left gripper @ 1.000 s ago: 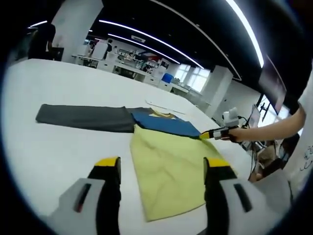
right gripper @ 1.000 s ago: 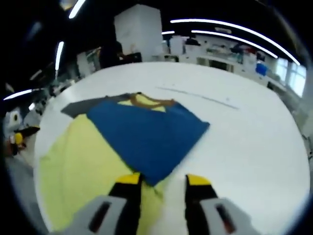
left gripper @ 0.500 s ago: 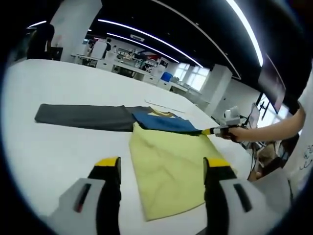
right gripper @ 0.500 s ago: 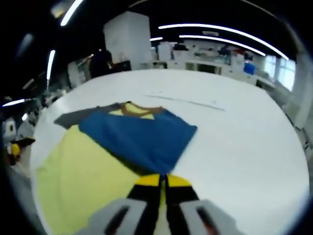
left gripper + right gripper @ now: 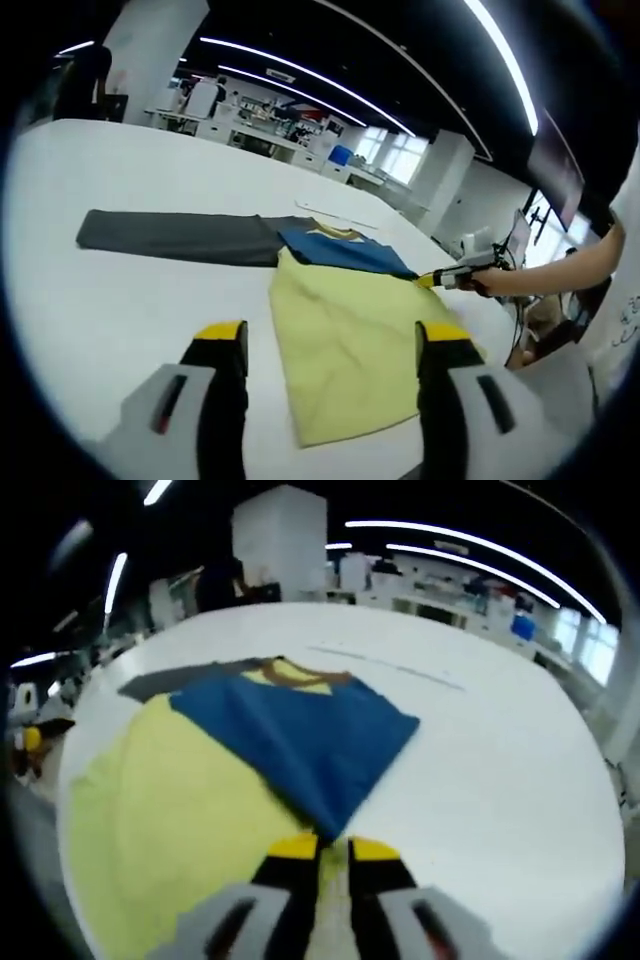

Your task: Fold the garment on the visible template until the final outline fits inside the template.

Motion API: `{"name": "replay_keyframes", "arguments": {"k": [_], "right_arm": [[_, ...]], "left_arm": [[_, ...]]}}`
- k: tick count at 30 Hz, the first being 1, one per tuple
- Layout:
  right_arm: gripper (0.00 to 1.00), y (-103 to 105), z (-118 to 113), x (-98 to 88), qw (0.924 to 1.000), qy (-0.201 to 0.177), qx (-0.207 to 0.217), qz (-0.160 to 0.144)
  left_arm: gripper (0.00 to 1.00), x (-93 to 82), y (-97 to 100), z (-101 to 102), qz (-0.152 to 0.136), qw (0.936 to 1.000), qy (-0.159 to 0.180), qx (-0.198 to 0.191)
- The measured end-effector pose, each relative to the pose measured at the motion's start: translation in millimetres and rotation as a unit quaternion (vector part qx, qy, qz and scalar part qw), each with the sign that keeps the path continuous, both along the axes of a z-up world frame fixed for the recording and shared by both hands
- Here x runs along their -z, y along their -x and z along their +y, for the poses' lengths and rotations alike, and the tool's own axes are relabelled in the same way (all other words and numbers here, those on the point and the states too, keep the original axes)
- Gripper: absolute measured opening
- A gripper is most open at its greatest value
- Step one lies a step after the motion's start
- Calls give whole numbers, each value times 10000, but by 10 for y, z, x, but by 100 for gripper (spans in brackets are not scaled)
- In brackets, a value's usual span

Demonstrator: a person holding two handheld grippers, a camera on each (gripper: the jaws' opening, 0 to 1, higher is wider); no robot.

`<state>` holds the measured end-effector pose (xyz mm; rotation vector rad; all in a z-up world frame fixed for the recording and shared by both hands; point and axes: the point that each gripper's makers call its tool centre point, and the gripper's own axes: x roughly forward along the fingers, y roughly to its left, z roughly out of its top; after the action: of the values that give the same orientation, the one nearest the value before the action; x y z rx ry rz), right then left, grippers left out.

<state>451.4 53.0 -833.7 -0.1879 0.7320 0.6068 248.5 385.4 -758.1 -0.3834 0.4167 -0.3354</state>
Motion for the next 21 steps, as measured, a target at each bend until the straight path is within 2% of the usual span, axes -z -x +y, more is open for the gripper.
{"name": "replay_keyframes", "arguments": {"k": [1,3,4,6,8,10,11,13,14,18,21], "right_arm": [[24,-5,11,-42,9999,-59,-29,-101],[33,-11,61,-158,9994,-97,-102,-307],[37,-17,79,-149,9991,-68,-165,-390],[42,-5,219,-247,9972,-86,-409,-617],[39,0,345,-287,9954,-78,-591,-748],[31,18,510,-323,9924,79,-871,-868],[30,38,671,-357,9899,9,-1070,-933],[29,52,836,-363,9879,44,-1212,-963],[29,55,1023,-355,9852,-12,-1400,-987],[26,50,1565,-298,9800,-96,-1765,-916],[25,70,1877,-234,9790,-138,-1886,-765]], "left_arm": [[65,0,0,1,0,10000,-5,0],[65,2,-1,7,4,10000,-7,-11],[65,0,-2,8,0,10000,-1,-17],[65,1,-4,16,-1,10000,8,-26],[65,4,-5,20,3,10000,7,-30],[65,10,-7,29,5,10000,7,-32],[65,13,-7,30,11,10000,5,-32],[65,14,-7,32,12,10000,10,-43],[65,13,-7,34,11,10000,16,-52],[65,14,-7,38,15,10000,27,-67],[65,26,-4,15,35,10000,12,-18]]}}
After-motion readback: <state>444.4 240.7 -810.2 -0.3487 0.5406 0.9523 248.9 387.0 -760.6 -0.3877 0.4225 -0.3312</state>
